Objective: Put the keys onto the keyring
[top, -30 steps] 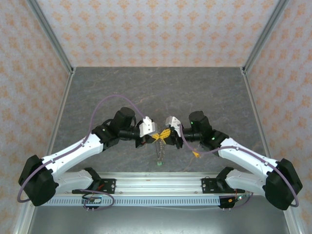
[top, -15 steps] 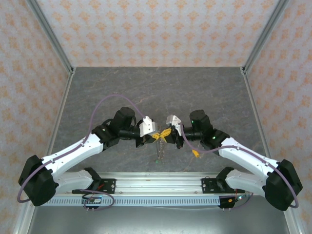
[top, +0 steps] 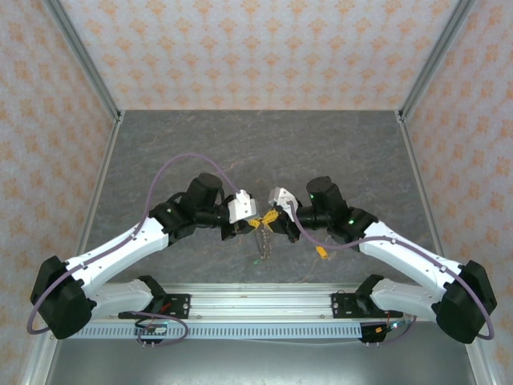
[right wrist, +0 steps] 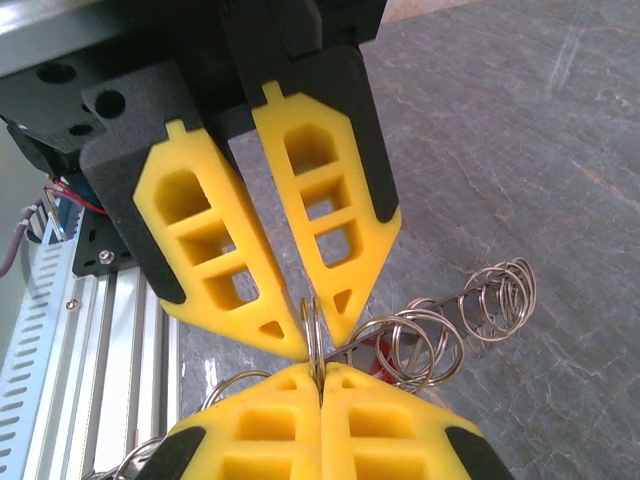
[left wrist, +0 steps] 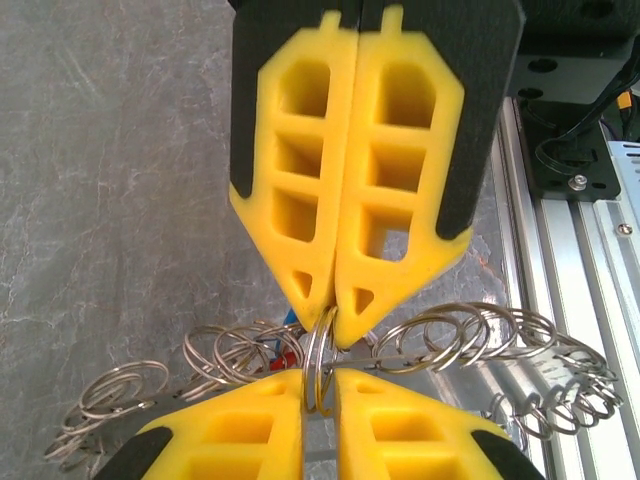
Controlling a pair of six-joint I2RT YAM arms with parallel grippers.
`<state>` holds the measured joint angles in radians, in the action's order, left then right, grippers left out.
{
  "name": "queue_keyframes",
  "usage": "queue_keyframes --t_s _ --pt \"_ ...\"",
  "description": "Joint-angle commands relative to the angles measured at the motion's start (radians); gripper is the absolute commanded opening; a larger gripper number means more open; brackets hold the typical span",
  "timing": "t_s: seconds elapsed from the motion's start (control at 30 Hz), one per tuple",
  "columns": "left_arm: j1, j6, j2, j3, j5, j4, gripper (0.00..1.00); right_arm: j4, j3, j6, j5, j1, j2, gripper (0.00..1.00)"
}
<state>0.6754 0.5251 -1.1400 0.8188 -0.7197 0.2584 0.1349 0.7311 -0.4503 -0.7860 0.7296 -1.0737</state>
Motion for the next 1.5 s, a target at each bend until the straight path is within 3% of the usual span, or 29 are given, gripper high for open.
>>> queue_keyframes --t_s 0.0,0.17,0.3,0.5,0.77,0.93,1.03,1.17,1.3,1.47 --pt "0.01 0.017 -0.01 0.035 0.011 0.017 0.12 0.014 0.053 -0.031 0.017 0.011 -0.001 0.0" --pt "0.01 0.02 -0.023 0.044 0.03 0.034 0.0 0.027 0.07 -0.036 0.008 0.021 -0.001 0.0" --pt "0.01 0.021 -0.026 0.04 0.04 0.039 0.0 0.023 0.063 -0.042 -0.014 0.021 0.018 0.01" --pt "0.008 -0.01 0.013 -0.006 -0.036 -0.071 0.0 0.03 0.023 -0.059 -0.075 0.002 0.026 0.05" --pt "-0.003 -0.074 0.047 -0.052 -0.125 -0.216 0.0 -0.179 -0.088 0.051 -0.178 -0.054 0.035 0.11" --pt "-0.008 -0.126 0.055 -0.083 -0.156 -0.296 0.0 -0.223 -0.112 0.073 -0.194 -0.073 0.037 0.12" --pt "-0.014 -0.147 0.063 -0.098 -0.156 -0.327 0.0 -0.231 -0.119 0.077 -0.202 -0.08 0.038 0.07" --pt "-0.015 -0.129 0.068 -0.091 -0.114 -0.282 0.0 -0.219 -0.105 0.087 -0.182 -0.081 0.038 0.0" --pt "-0.013 -0.048 0.045 -0.039 -0.065 -0.118 0.1 -0.19 -0.075 0.083 -0.178 -0.081 0.038 0.0" --pt "-0.01 -0.01 0.025 -0.014 -0.012 -0.03 0.12 -0.139 -0.036 0.051 -0.136 -0.059 0.041 0.0"
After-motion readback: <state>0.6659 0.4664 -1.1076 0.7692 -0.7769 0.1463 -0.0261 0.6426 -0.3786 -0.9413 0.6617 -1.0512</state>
